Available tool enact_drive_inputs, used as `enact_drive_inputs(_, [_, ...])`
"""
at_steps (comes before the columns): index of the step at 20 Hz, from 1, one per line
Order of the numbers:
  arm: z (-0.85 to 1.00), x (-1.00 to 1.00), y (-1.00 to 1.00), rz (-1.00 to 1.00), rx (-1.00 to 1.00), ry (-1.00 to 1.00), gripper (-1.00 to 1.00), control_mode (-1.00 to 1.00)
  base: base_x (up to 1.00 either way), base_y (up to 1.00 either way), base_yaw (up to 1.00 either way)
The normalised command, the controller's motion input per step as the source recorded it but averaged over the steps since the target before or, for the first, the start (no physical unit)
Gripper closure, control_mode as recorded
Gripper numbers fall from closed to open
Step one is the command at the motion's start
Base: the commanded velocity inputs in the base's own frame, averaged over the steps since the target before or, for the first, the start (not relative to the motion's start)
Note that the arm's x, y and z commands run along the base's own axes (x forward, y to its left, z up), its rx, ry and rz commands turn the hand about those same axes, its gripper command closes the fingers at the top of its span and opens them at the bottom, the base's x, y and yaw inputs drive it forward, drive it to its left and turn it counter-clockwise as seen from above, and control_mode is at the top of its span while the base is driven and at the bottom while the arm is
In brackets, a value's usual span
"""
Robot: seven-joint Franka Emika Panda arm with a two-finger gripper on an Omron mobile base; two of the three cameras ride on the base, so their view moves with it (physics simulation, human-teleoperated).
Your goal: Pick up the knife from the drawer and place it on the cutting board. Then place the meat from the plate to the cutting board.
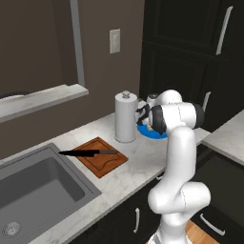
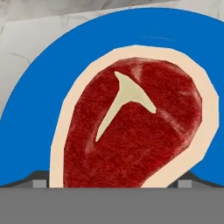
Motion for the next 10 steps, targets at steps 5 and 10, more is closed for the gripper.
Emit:
enact_drive_inputs(5, [-0.31,0.00,0.00,0.00,0.00,0.00,-1.00,-1.00,0.00,0.00,0.00])
enact_drive_inputs(10, [-0.12,0.01,0.00,0.00,0.00,0.00,1.00,-1.00,0.00,0.00,0.00])
